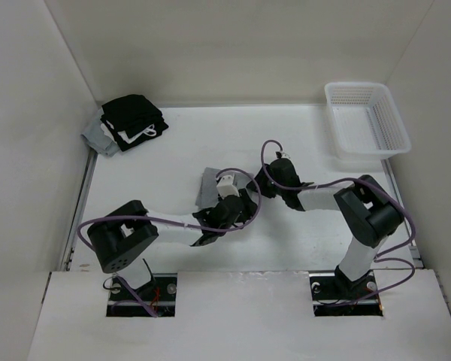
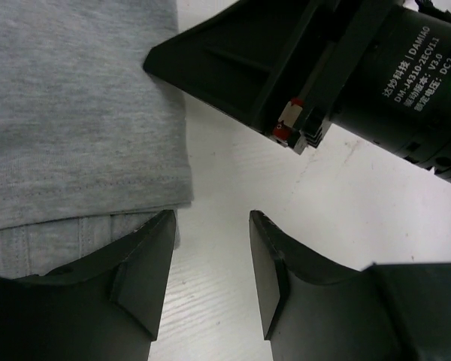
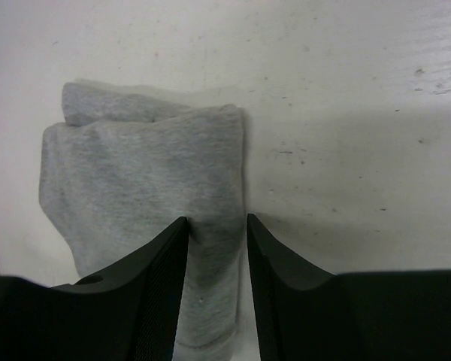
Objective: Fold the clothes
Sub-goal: Fold the tank top
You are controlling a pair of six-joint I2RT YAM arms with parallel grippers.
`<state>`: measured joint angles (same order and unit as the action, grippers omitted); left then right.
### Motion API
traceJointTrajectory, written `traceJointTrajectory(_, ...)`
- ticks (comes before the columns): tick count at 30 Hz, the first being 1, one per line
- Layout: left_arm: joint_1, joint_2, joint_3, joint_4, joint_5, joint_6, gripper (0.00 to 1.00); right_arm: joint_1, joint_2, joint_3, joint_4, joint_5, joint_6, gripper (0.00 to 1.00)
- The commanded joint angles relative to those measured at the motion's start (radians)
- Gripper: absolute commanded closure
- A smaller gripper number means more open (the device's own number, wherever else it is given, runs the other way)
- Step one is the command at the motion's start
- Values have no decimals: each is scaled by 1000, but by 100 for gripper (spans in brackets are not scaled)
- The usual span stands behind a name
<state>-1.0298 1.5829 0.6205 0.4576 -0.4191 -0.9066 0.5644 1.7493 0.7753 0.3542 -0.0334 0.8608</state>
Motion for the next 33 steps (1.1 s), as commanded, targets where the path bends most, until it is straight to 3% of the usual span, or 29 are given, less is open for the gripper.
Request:
traceJointTrajectory(1,-9,19,30,38,-81,-41,58,-13,19,27,89,-7,23,59)
traceJointTrajectory(15,15,103,-2,82,-138,-212,63,-22,49,35,118,-17,21,65)
traceJointTrajectory(18,29,118,-7,110,-127,-239,66,-25,59,36,134,-25,21,70)
traceJointTrajectory(23,47,135,-30,205,-124,-250,83,-22,67,36,140,-28,21,88)
traceJointTrajectory(28,66,146,-70,254,-116,-284,95,-19,53,30,140,-17,17,92)
traceJointTrajectory(33,38,117,-145,305,-95,-331,97,-33,50,32,147,-11,17,92)
